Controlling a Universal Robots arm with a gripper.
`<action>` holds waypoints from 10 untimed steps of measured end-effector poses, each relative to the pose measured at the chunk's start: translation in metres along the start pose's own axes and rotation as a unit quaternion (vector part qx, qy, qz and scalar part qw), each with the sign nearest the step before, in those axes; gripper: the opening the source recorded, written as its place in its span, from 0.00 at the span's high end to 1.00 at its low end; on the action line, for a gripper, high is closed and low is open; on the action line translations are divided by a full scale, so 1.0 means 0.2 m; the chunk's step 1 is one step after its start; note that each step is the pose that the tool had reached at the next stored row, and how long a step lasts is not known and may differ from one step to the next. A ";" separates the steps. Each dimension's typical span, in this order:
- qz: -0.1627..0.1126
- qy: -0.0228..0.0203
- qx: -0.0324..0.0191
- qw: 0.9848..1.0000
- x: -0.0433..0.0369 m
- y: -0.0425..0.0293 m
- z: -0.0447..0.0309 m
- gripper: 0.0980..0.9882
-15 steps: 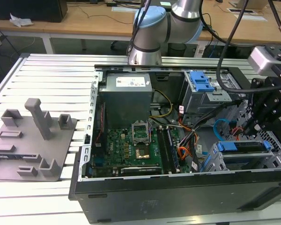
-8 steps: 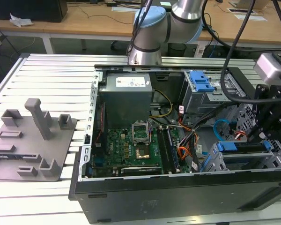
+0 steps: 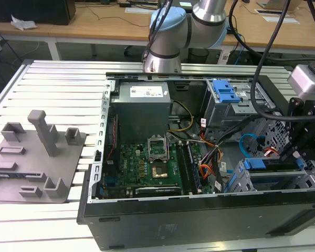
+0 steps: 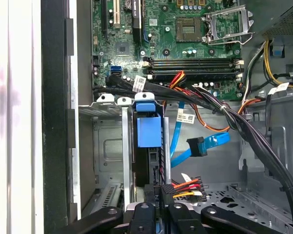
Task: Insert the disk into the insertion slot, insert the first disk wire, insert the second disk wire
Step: 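Insert the first disk wire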
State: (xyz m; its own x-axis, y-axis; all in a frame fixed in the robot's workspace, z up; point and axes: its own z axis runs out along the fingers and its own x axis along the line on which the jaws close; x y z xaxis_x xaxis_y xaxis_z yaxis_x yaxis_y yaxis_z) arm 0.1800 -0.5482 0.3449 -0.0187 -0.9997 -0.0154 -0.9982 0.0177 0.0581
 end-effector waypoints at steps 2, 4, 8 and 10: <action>0.000 0.000 0.000 1.000 -0.003 0.004 0.001 0.93; 0.000 -0.001 0.000 1.000 -0.003 0.010 0.001 0.93; 0.000 -0.006 0.000 1.000 -0.004 0.010 0.004 0.93; 0.000 -0.006 0.000 1.000 -0.003 0.010 0.005 0.93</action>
State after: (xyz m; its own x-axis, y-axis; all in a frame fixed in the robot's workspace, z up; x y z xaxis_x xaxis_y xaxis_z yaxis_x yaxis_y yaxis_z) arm 0.1780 -0.5475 0.3442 -0.0187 -0.9994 -0.0279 -0.9982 0.0170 0.0578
